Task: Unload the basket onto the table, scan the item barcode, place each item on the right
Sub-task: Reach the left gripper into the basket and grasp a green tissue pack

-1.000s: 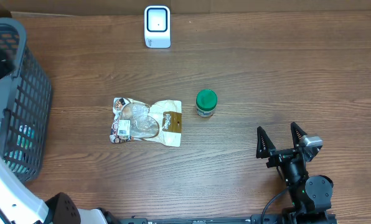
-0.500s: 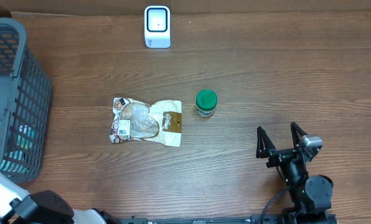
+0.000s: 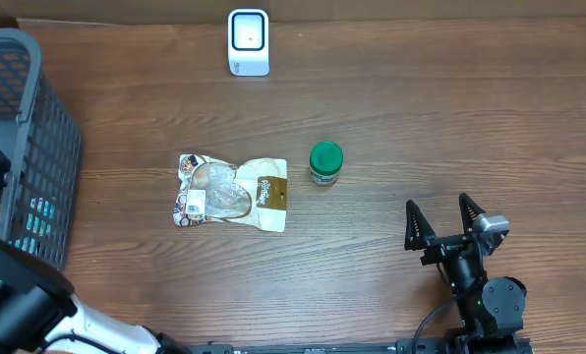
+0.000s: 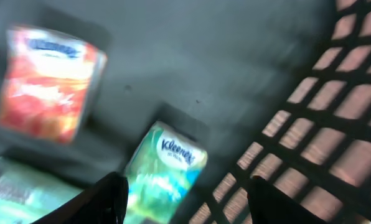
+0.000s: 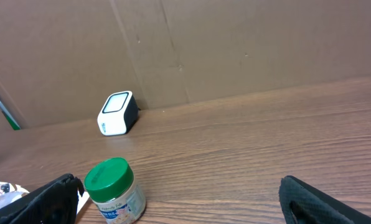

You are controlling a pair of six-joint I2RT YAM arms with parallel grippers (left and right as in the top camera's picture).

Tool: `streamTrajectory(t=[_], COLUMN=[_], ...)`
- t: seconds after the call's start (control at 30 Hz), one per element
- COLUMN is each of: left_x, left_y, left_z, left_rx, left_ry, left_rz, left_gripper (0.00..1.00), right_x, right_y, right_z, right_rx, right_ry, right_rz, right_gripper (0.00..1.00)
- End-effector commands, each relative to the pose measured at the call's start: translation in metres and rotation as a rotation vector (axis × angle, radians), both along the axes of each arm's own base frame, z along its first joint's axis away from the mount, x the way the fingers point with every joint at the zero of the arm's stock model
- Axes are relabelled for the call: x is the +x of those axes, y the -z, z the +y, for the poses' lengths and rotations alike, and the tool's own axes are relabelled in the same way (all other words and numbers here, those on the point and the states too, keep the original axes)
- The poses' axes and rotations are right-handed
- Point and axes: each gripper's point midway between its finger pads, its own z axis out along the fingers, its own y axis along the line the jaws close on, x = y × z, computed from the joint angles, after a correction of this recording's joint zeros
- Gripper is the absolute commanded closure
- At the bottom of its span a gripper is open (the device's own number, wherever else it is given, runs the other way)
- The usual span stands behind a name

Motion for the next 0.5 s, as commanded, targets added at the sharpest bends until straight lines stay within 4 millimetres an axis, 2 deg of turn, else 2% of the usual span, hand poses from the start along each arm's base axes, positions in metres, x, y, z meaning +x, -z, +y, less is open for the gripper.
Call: streamTrajectory(t=[0.0, 0.27, 0.47], left_x=[0.002, -0.015, -0.028], left_y=[0.03, 0.078, 0.091], left_z=[-0.006, -0.003, 0.002], left_rx=[-0.051, -0.093, -0.072], left_ry=[0.109, 0.102, 0.068], left_rz=[0.031, 0.172, 0.251], left_gripper=[0.36, 0.41, 0.41], right_x=[0.0, 0.0, 0.0], right_y=[0.002, 0.002, 0.002], right_z=[0.0, 0.0, 0.0], right_rx=[-0.005, -0.005, -0.005], right_ry=[0.001, 0.001, 0.001], right_rz=[-0.004, -0.004, -0.004], right_gripper=[0.0, 0.0, 0.0])
